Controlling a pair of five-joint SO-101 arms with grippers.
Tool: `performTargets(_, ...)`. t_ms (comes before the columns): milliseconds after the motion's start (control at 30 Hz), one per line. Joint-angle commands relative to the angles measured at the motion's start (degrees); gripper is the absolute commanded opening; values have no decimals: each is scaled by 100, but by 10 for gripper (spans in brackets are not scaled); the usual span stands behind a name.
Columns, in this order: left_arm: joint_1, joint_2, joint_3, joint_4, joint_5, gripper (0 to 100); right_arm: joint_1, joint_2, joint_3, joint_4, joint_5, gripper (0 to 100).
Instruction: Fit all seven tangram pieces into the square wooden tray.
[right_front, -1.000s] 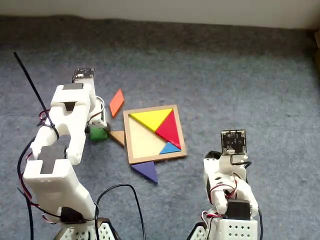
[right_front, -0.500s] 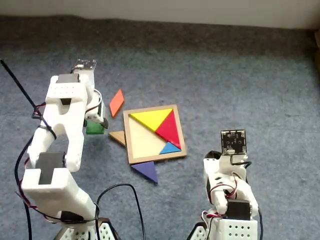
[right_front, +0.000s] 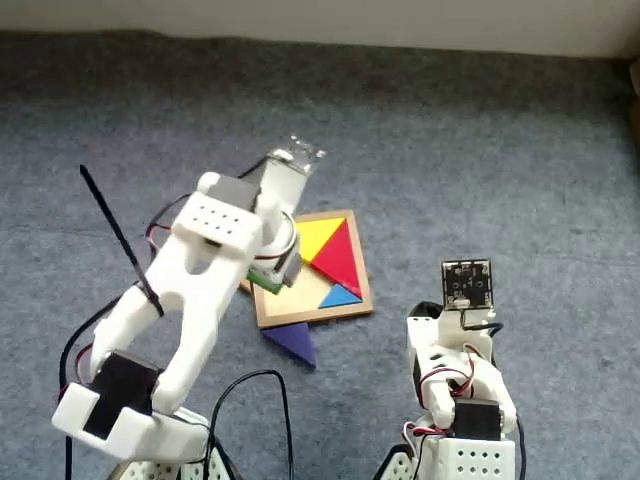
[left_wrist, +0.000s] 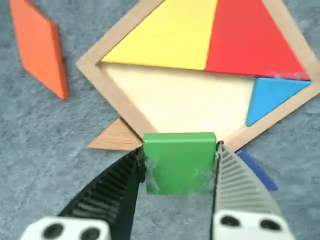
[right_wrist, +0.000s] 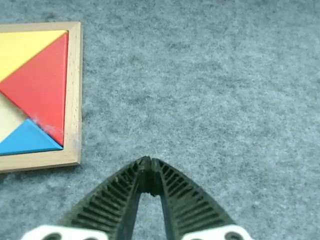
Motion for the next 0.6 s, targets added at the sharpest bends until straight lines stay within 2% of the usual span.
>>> performTargets(0,505,-277,136,-484,-35,150,75,66,857,57,-18,9)
performTargets(233,585,321,180,-844,-53,151,75,57,857,57,-18,9)
performTargets(567,620,1473,-629,-835,-62,162,75,48,857,57,-18,9)
